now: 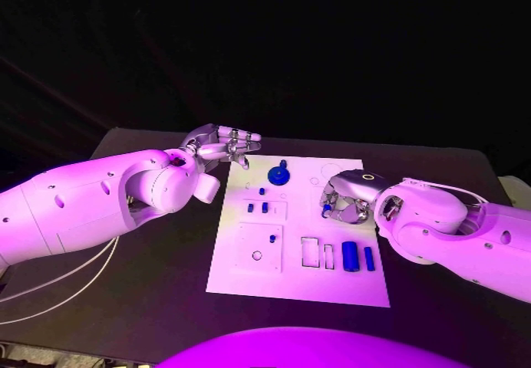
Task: Assemble the parts on the task board
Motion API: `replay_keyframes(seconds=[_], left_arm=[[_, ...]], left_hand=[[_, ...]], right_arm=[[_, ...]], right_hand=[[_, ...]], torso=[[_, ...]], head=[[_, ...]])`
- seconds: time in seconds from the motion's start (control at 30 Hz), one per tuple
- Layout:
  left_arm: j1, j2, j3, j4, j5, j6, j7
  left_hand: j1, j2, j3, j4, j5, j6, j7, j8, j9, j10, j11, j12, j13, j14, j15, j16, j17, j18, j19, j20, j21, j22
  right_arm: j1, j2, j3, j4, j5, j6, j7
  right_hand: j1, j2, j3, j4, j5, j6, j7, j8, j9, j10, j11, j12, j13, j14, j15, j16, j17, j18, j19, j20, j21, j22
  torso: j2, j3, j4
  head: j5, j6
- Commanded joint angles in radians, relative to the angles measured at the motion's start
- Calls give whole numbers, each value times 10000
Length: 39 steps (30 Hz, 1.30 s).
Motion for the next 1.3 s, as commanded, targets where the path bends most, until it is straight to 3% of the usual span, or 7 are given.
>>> replay_keyframes(seconds=[0.03,0.27,0.43,0.6,0.8,1.03,1.3], left_arm=[[9,4,6,31,-23,173,4],[8,14,6,18,-26,208,-20],[6,11,6,28,-28,272,-21],[4,36,6,1,-29,213,72],[-1,109,5,-48,-29,143,207],[-4,221,2,-116,41,127,287],[-4,343,0,-173,59,138,302]], left_hand=[[-10,77,1,-54,-28,-101,-1,60,6,-75,22,68,-6,-46,3,-37,-13,139,-86,3,-38,-7],[50,112,29,-120,-21,-114,1,76,7,-93,21,95,-7,-53,-5,-51,-26,144,-93,-6,-25,2],[74,130,45,-149,-17,-125,6,80,6,-111,25,102,-9,-56,-6,-58,-32,144,-98,-10,-16,9],[82,132,51,-164,-17,-134,11,80,5,-124,29,105,-11,-58,-5,-62,-35,143,-101,-12,-11,12],[105,145,66,-198,-16,-136,12,91,6,-125,29,123,-10,-59,-6,-66,-40,143,-106,-15,3,22],[107,147,67,-204,-17,-134,12,95,7,-123,29,129,-9,-58,-6,-66,-41,143,-108,-15,6,24],[107,151,68,-212,-18,-128,11,103,9,-116,28,140,-7,-57,-6,-67,-43,142,-110,-16,12,28]], right_arm=[[-62,19,-33,-31,-195,204,-113],[-65,-89,-25,240,-249,-333,-69],[90,-258,26,593,-316,-831,-23],[321,-471,102,1122,-348,-1095,-54],[396,-460,153,1790,-265,-1296,-20],[120,241,135,2169,-163,-1410,198],[-414,1089,44,1944,-151,-1348,415]], right_hand=[[-15,-148,98,-23,-6,51,3,34,12,43,8,-93,-10,687,-62,54,701,-142,33,-12,42,804],[-135,-265,209,-42,191,77,18,16,15,74,29,-213,-54,685,-49,53,690,-152,50,-7,80,842],[-147,-283,262,-60,241,91,20,13,18,86,29,-253,-71,692,-47,69,720,-164,74,-6,137,875],[-158,-318,351,-105,352,127,22,15,26,147,26,-299,-88,695,-50,79,733,-177,104,-6,207,920],[-166,-348,406,-142,423,151,23,15,31,191,22,-329,-97,699,-52,89,748,-187,126,-8,258,952],[-175,-355,450,-166,478,169,27,16,36,224,22,-351,-103,703,-53,102,770,-191,135,-9,279,968],[-180,-358,481,-186,522,165,36,7,35,236,26,-374,-109,700,-53,94,751,-184,124,-10,246,957]], torso=[[-2,-1,0],[-20,0,-2],[-19,0,-1],[-25,-3,0],[-19,1,35],[-38,-5,52],[-32,-19,46]], head=[[6,-15],[-1,5],[20,48],[54,56],[146,39],[291,-71],[480,-166]])
